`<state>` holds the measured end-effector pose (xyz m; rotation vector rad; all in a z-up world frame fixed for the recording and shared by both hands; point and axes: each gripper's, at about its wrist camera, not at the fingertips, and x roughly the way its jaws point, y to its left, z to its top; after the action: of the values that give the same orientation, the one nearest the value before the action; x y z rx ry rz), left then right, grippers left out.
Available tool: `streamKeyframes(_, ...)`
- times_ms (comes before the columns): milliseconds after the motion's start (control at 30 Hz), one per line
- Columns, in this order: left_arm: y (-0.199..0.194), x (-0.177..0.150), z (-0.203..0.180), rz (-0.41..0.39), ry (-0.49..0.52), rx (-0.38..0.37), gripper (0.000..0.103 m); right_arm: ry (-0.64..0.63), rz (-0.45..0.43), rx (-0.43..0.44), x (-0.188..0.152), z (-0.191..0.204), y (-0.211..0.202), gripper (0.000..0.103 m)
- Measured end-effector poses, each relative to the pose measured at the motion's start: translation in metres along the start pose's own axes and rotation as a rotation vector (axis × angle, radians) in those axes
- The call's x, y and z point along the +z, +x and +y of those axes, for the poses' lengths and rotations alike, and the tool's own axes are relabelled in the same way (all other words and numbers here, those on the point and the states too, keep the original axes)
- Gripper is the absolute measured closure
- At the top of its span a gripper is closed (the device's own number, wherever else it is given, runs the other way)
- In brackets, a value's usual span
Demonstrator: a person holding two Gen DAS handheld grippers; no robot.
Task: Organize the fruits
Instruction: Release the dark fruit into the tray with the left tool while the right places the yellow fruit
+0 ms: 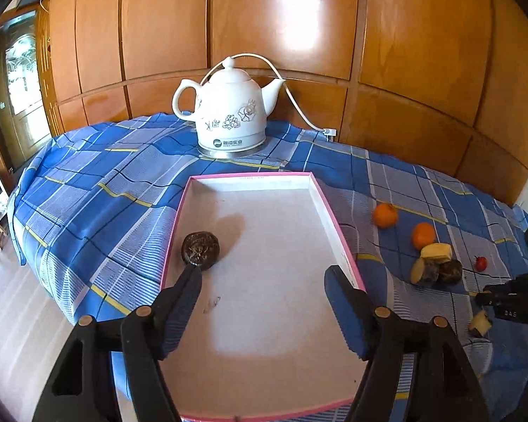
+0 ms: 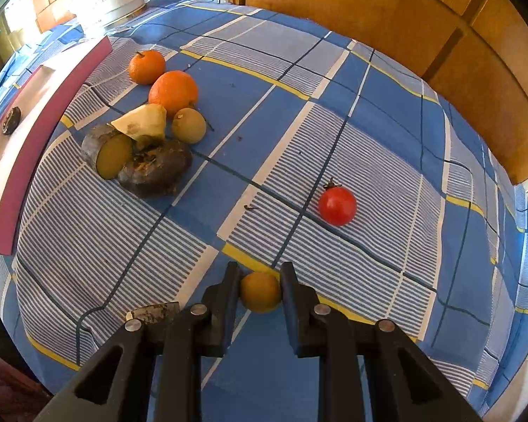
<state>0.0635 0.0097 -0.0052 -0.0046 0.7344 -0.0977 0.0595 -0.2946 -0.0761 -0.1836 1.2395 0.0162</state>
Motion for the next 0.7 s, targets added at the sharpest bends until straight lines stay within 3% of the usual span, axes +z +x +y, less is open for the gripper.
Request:
streamKeyframes(533,-0.007,-0.014,-0.001,0.009,0.002,0.036,0.022,-0.053,-0.012,-0.034,-0.01,0.014,-0.003,0.08)
streamKeyframes(700,-0.011,-0.014,0.0,-0.003,0.008,0.035,0.02,-0.012,-0.055,0.011,-0.007,0.01,-0.017,0.08)
